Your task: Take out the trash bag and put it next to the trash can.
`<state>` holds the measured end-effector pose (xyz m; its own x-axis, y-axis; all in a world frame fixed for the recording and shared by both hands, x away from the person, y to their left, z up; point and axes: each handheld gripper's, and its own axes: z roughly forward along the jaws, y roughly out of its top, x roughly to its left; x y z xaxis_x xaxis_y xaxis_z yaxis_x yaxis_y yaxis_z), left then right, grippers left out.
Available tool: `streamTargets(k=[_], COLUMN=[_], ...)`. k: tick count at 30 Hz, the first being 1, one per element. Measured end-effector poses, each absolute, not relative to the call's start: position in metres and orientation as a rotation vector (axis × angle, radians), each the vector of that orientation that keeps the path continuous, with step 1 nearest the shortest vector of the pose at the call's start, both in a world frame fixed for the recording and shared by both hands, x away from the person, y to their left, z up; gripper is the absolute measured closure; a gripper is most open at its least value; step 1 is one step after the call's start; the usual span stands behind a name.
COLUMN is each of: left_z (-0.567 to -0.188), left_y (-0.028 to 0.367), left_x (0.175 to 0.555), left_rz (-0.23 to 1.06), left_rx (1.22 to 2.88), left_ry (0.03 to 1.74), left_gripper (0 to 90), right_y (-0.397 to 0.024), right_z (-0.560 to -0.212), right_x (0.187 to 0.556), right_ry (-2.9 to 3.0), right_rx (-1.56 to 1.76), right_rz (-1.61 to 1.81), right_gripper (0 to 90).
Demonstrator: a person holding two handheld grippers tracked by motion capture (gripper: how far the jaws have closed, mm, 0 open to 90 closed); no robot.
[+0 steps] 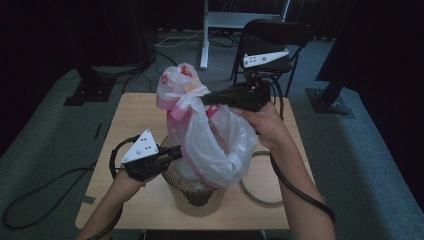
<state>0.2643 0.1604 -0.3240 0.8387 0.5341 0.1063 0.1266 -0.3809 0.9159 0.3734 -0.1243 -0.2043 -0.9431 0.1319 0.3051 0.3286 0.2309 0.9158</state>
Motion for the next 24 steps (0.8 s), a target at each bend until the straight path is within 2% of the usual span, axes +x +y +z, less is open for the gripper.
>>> streamTargets(k=[11, 12, 15, 18, 21, 24], left_z=[-0.314, -0.314, -0.311, -0.307, -0.303, -0.300], left_y=[0.171, 0.171, 0.170, 0.168, 0.166, 0.164], left_x=[0.263, 0.263, 0.262, 0.262, 0.262, 0.261], left_rz=[0.421, 0.425, 0.436, 0.445, 0.441, 0.436], left_rx=[1.833, 1.820, 1.798, 1.775, 1.753, 1.733], left_ry=[0.516, 0.526, 0.536, 0.545, 0.538, 0.536], left_gripper=[90.0, 90.0, 90.0, 89.9, 90.0, 89.9], right_y=[-0.114, -0.112, -0.104, -0.095, -0.083, -0.076], right_z=[-0.234, -0.238, -0.248, -0.257, -0.265, -0.269], right_x=[0.370, 0.370, 0.368, 0.364, 0.358, 0.355], right_ry=[-2.382, -2.380, -2.365, -2.406, -2.463, -2.521], right_rx=[-0.424, -0.397, -0.349, -0.327, -0.287, -0.264], right_rz=[-1.642, -1.620, -1.571, -1.509, -1.425, -1.367], right_gripper=[88.2, 83.5, 56.8, 43.2, 39.1, 40.8])
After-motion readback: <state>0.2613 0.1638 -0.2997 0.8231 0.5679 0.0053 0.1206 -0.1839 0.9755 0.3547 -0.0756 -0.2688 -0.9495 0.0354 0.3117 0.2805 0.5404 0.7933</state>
